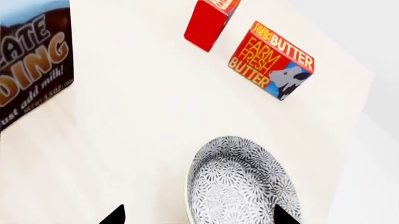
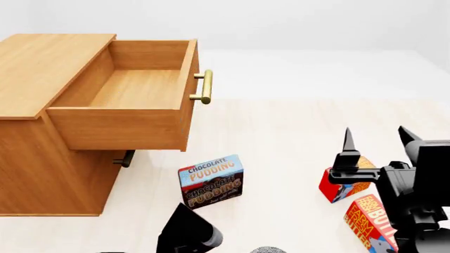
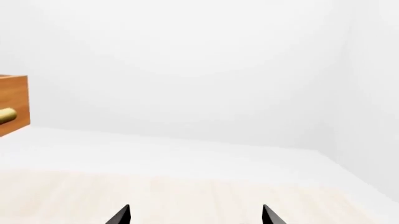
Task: Put the bowl in the top drawer of the cabinet.
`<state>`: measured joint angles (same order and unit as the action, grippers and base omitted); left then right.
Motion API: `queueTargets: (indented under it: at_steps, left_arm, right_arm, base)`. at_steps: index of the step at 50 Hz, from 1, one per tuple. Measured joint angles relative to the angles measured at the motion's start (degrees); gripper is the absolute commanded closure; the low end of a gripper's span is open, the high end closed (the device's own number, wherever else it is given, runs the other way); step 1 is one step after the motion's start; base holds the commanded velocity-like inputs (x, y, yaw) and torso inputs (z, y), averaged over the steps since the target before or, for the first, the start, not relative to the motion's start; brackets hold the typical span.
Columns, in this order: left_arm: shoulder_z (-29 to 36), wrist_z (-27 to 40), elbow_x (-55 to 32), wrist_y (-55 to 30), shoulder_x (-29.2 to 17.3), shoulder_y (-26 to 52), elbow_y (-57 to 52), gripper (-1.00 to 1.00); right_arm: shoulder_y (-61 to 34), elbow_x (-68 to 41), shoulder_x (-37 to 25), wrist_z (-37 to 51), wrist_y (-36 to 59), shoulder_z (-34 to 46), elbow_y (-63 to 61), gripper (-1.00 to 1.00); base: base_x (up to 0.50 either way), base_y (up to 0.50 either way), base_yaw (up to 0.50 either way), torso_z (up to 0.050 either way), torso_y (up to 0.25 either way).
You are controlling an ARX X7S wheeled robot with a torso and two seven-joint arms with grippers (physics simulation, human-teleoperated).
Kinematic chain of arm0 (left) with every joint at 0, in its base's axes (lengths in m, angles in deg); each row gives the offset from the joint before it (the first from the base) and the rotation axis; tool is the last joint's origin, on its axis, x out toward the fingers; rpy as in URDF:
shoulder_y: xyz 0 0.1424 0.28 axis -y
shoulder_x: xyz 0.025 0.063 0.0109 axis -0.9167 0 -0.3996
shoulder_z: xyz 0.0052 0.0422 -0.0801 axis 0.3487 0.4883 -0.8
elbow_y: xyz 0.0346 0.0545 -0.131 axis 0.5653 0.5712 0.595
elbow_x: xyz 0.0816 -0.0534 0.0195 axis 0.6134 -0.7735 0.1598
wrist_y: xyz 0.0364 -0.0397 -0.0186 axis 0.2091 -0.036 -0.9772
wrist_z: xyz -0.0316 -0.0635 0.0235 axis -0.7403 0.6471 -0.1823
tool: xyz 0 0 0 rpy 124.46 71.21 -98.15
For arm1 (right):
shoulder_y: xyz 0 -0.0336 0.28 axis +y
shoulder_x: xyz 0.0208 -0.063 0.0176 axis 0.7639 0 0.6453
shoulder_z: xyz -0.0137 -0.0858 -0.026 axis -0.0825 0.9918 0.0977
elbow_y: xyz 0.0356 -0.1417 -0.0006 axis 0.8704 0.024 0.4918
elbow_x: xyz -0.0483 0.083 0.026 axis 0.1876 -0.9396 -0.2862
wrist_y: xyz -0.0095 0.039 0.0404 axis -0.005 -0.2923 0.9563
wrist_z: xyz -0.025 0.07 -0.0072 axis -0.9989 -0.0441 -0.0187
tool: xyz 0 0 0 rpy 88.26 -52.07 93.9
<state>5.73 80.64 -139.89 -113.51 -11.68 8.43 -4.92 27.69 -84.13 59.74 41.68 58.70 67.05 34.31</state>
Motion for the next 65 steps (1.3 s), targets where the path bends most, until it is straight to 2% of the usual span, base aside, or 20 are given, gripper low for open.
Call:
queueTargets:
  at_steps: [31, 65]
  left_arm:
    - [2.16, 9.90, -1.63, -3.65, 10.81, 3.55, 12.79, -1.00]
    - [7.02, 9.15, 1.64, -5.87, 17.20, 4.69, 19.41, -1.00]
  right_arm:
    - [1.89, 1.09, -0.08, -0.11, -3.51, 1.94, 1.98, -1.00]
    - [2.94, 0.96, -0.10, -0.29, -5.85, 2.62, 3.40, -1.00]
  base:
    - [0.00, 0.00, 0.00, 0.000, 0.000]
    - [0.00, 0.00, 0.00, 0.000, 0.000]
